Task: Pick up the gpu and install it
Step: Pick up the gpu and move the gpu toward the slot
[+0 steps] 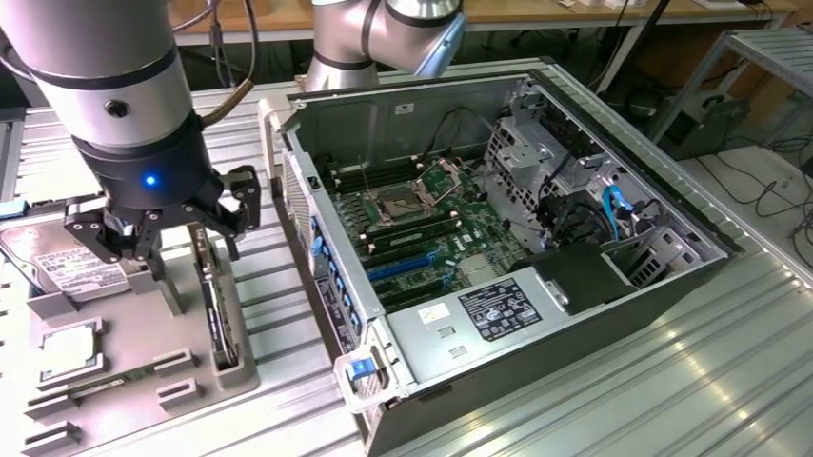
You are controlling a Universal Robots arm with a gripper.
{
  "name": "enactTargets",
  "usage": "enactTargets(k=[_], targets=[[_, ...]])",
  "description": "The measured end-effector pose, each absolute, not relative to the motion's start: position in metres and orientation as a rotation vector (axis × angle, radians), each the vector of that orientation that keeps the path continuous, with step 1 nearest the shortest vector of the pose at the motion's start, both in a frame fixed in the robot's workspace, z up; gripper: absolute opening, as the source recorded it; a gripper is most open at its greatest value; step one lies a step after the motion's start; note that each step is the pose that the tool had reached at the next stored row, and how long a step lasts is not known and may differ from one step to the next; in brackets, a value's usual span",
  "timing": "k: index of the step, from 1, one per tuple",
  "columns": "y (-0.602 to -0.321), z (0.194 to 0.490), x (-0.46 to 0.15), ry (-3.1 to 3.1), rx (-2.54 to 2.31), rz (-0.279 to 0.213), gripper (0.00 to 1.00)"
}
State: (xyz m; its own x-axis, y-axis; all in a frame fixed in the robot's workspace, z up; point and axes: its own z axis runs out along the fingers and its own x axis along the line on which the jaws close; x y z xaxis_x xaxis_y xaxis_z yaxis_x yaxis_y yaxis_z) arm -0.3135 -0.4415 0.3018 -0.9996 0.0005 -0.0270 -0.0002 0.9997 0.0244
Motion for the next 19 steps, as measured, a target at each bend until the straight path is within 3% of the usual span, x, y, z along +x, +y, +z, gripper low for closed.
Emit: enactTargets(k=[19], targets=[[-0.444,0.265,-0.314,3.114,0.000,0.038,0.72]])
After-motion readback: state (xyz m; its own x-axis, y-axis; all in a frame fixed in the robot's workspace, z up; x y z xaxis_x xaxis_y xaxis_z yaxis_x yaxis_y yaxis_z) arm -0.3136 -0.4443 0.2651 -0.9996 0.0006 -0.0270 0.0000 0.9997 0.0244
